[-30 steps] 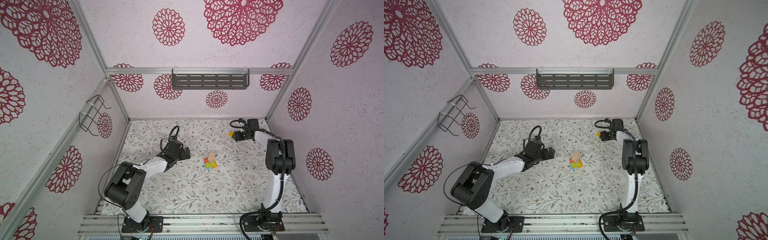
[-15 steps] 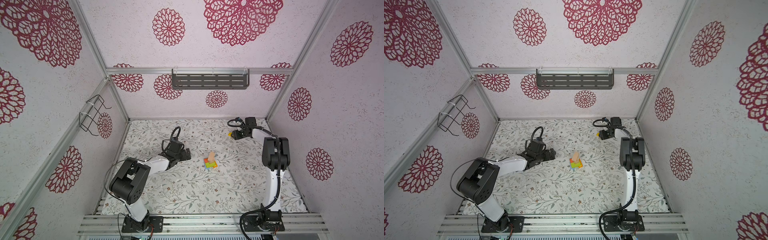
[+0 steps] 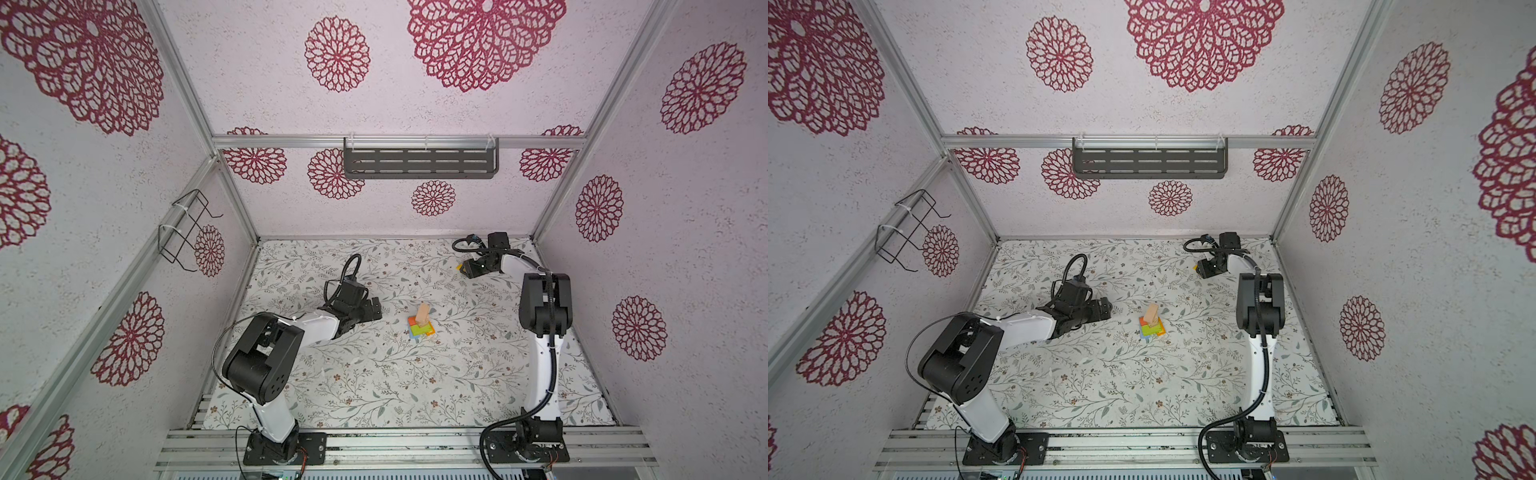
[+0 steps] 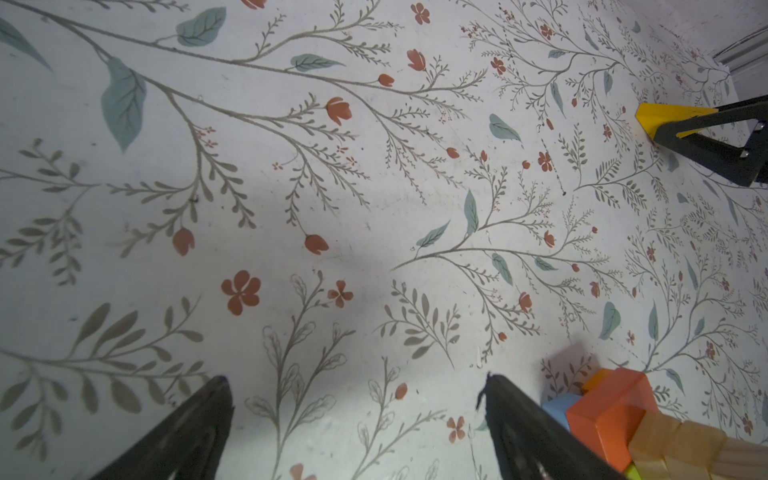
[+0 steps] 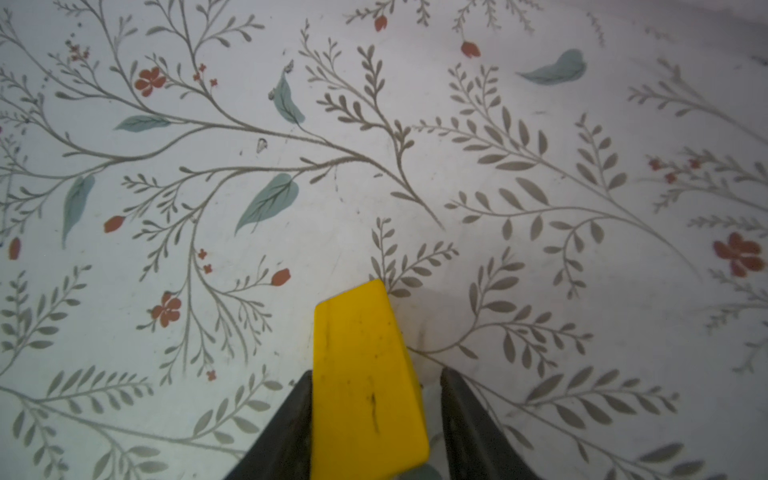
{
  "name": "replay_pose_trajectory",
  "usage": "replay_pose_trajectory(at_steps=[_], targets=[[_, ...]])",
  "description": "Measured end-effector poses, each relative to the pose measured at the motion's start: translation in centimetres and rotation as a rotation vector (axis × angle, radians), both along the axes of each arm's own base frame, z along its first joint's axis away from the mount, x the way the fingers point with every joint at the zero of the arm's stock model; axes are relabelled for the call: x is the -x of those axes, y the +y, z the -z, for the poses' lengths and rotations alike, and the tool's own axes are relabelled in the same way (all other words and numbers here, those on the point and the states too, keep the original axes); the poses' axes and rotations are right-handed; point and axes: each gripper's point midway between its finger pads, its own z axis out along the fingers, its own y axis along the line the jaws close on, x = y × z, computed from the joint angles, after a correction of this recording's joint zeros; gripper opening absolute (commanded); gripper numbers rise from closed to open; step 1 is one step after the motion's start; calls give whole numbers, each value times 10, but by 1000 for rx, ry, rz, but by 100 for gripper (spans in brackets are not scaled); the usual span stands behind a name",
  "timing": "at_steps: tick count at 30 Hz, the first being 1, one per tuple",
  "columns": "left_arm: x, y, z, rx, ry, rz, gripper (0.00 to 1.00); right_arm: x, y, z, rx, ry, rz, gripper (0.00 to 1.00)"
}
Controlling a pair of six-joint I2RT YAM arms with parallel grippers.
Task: Build the wood block tower
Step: 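Lift the yellow block off the table with the right gripper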
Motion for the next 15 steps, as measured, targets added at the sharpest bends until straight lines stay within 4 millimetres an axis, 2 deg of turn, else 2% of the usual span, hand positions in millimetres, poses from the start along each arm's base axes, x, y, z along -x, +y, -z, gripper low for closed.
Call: replay_pose_trajectory(at_steps=[4,10,15], targets=[[0,0,1,2,4,1,97,0,1,1,-4,1,-8,38],[-1,-1,1,10,7,5,97,0,4,0,-12,0,-11,21],[-1,-1,1,16,9,0,97,0,7,-1,-36,10,2,19]])
